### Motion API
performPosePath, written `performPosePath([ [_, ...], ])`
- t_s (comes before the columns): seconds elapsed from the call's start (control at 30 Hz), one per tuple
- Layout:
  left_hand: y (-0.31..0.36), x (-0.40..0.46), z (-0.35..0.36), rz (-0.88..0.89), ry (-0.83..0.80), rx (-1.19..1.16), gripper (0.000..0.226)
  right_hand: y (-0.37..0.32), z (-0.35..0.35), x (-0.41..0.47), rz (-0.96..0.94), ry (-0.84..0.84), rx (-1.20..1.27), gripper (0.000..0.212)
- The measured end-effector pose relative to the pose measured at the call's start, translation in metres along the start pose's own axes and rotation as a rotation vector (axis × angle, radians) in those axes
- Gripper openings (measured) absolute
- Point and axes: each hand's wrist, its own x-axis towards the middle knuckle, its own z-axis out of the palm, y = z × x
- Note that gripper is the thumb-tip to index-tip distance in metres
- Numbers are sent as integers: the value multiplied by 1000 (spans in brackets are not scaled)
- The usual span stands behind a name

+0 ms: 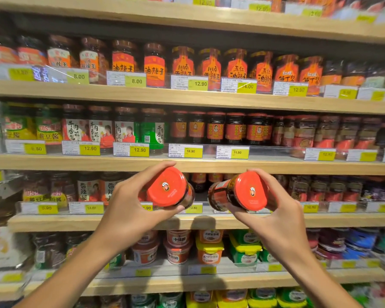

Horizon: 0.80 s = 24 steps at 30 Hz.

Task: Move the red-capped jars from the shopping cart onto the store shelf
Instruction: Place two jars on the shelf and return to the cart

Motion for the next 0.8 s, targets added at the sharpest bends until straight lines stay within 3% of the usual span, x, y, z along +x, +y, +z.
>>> performPosePath([
  [0.4, 20, 30, 0, 56, 71, -1, 83, -5, -7, 52, -116, 97, 155, 71],
  [0.63, 24, 37, -11, 72, 137, 16, 83, -3, 25, 106, -173, 232, 140, 74],
  [0.8, 25, 34, -24, 80, 146, 56, 81, 10, 42, 134, -164, 210, 77, 77],
])
